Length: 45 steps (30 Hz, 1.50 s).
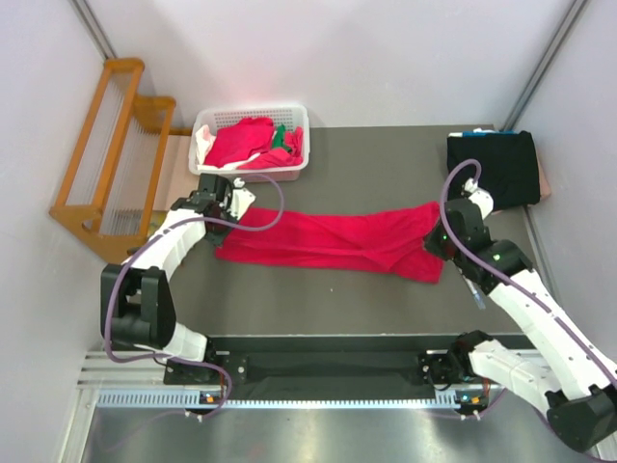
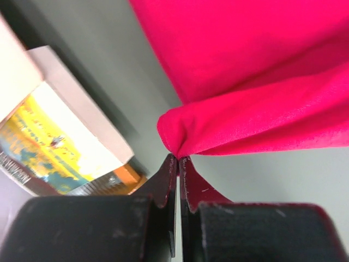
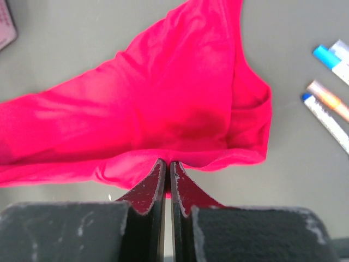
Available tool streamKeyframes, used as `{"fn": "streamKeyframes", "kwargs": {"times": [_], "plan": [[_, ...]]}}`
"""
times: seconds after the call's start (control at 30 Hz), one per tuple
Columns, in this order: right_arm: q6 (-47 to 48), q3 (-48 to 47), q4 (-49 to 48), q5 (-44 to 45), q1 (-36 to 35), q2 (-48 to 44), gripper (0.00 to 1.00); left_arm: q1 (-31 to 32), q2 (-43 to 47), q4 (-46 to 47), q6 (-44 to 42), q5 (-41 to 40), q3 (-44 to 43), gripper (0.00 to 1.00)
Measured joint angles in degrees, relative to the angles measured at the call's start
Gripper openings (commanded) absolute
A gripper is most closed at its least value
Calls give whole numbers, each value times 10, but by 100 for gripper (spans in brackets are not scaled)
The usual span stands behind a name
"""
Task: Fold and stack the t-shirts
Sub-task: Fold the tshirt
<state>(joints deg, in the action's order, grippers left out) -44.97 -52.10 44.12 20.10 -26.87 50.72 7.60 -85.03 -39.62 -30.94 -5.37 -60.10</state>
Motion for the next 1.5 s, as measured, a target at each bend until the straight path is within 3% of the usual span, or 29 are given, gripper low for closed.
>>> {"fn": "streamKeyframes", "kwargs": {"times": [0.23,0.6,0.97,1.5], "plan": [[36,4,-62,-51,57,59,0,-7,-27,49,7,-54,23,0],[61,11,-119,-80,80,129,0,-10,-97,63,37,-46,15,0],[79,11,-147,-94,128,142,0,-10,-98,64,40,-46,8,0],[94,26,-181,-102,142,198,0,-10,-91,76,69,-56,-43,0]]}}
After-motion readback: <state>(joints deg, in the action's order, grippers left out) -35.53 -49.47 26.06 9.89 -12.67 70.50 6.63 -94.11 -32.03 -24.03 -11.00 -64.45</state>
